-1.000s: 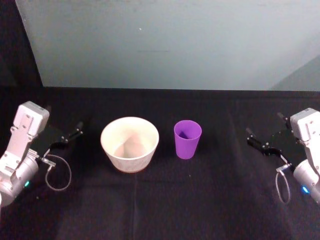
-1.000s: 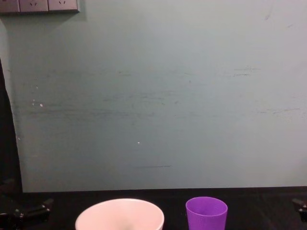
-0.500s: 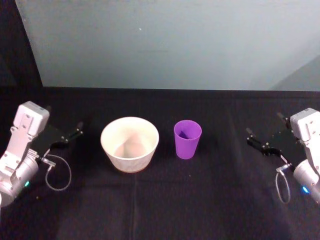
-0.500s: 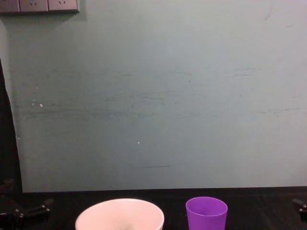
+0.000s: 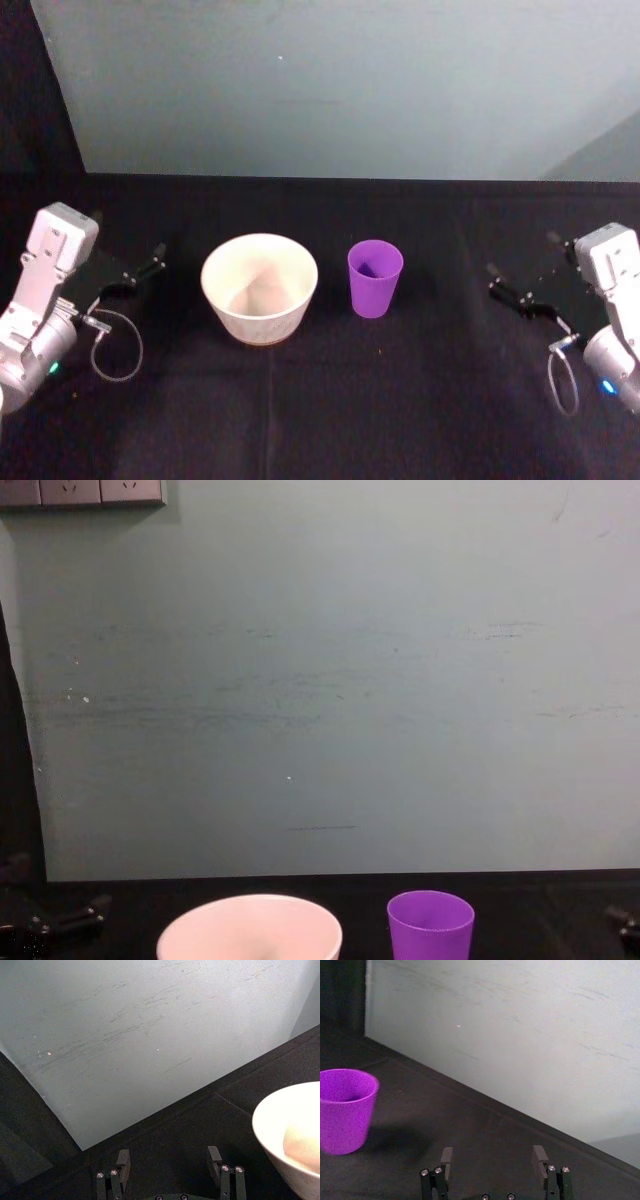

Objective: Pick up the cup and pour the mung beans from the cup into the bowl.

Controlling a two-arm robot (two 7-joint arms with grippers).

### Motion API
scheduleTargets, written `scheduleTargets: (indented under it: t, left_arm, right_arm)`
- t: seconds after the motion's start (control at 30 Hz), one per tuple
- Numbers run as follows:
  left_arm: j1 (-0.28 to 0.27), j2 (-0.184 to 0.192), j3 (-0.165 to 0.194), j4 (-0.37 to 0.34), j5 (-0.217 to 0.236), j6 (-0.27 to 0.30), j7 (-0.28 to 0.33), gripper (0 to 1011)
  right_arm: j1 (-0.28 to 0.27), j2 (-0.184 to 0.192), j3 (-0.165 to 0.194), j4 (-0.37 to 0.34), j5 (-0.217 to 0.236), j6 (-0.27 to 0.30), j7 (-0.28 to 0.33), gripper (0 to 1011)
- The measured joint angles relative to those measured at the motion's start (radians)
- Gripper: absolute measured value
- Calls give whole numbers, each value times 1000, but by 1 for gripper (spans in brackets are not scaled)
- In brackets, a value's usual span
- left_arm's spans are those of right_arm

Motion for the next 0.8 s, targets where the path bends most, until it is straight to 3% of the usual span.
scheduleTargets:
  t: [0.3, 0.8]
  left_arm:
    - [0, 0, 0, 0, 0, 0, 0, 1011]
    - [0, 0, 0, 0, 0, 0, 0, 1011]
  right_arm:
    - [-11, -18, -28, -4, -23, -16, 74, 1003]
    - [55, -138, -68, 85, -2, -53, 218, 1003]
